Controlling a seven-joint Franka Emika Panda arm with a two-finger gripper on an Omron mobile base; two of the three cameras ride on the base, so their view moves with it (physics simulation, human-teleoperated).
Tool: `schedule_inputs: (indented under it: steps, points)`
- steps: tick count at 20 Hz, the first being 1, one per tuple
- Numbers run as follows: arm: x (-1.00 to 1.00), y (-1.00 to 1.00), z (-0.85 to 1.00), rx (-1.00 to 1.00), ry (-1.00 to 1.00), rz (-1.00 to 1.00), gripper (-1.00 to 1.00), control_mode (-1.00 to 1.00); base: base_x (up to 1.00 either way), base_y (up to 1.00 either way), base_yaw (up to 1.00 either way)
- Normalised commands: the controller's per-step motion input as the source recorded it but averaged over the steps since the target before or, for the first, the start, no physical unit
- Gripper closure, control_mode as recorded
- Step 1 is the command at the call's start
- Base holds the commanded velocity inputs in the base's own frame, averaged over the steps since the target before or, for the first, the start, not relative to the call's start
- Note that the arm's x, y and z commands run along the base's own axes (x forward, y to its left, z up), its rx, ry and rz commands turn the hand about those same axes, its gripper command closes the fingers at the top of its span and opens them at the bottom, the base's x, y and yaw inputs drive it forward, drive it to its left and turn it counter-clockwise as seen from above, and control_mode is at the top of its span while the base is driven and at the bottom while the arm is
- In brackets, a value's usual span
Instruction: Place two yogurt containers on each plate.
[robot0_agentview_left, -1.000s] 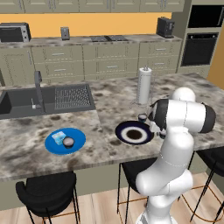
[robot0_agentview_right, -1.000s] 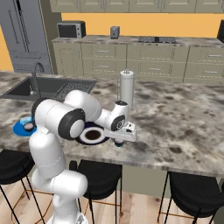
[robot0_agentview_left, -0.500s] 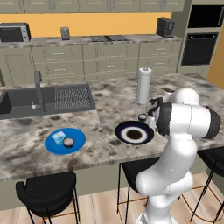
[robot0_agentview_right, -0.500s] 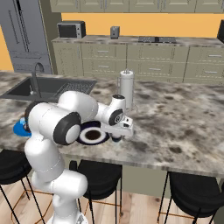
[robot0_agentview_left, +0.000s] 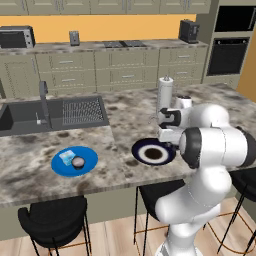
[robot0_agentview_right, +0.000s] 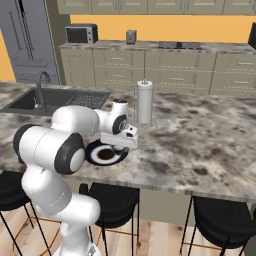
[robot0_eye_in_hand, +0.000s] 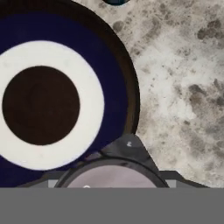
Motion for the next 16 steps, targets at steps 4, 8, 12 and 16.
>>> schedule_inputs:
  steps: [4,8,12,16]
  points:
    - [0.00,0.78,0.10,0.00,0.03,0.00,1.00,-1.00,0.00,0.00,0.00]
    - [0.00,0.71,0.00,-0.01,0.06,0.00,1.00,-1.00,0.00,0.00,0.00]
    - [0.10,0.39,0.00,-0.02,0.06,0.00,1.00,-1.00,0.00,0.00,0.00]
    - [0.23,0.14,0.00,0.00,0.05,0.00,1.00,-1.00,0.00,0.00,0.00]
